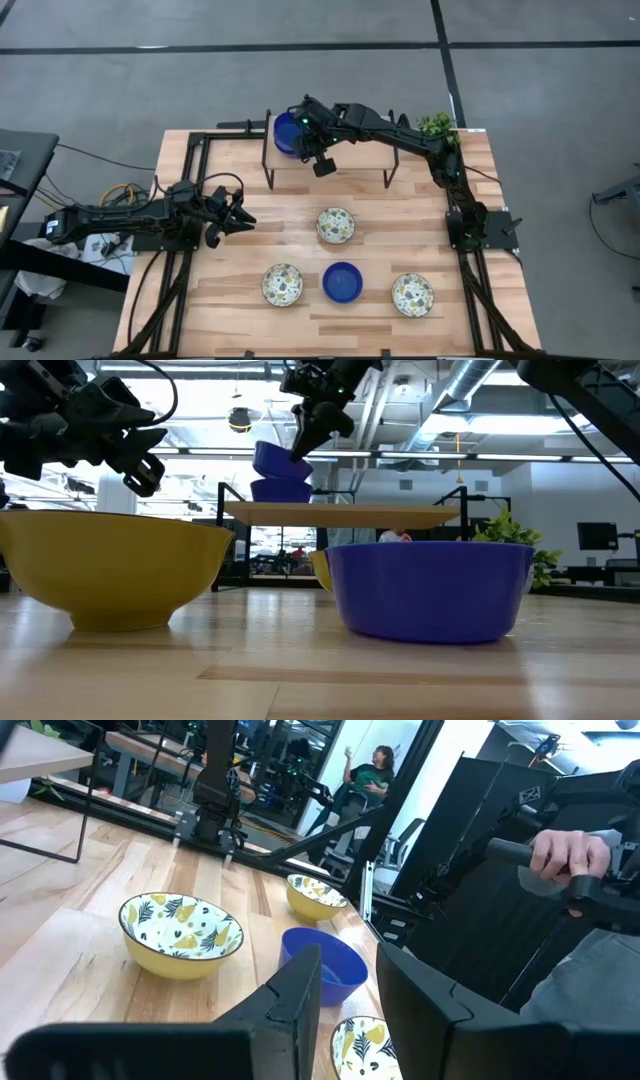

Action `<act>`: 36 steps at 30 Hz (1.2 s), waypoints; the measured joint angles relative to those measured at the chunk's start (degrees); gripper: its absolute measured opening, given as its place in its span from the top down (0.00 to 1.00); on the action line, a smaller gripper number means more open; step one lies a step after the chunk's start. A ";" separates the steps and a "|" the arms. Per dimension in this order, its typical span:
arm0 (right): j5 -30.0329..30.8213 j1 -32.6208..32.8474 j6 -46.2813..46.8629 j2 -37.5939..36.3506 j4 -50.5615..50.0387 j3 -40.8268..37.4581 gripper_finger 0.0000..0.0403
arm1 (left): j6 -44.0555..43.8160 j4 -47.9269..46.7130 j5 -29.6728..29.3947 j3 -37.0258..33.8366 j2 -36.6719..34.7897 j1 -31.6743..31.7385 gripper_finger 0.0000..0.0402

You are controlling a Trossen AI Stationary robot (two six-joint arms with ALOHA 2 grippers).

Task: Pick & Place Mini bowls
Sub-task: Stack the top blue bowl on the blue bowl on the shelf

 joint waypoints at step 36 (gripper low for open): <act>8.31 0.37 -2.09 -0.01 -2.53 0.82 0.81 | 0.02 0.00 0.00 -0.01 0.02 0.00 0.75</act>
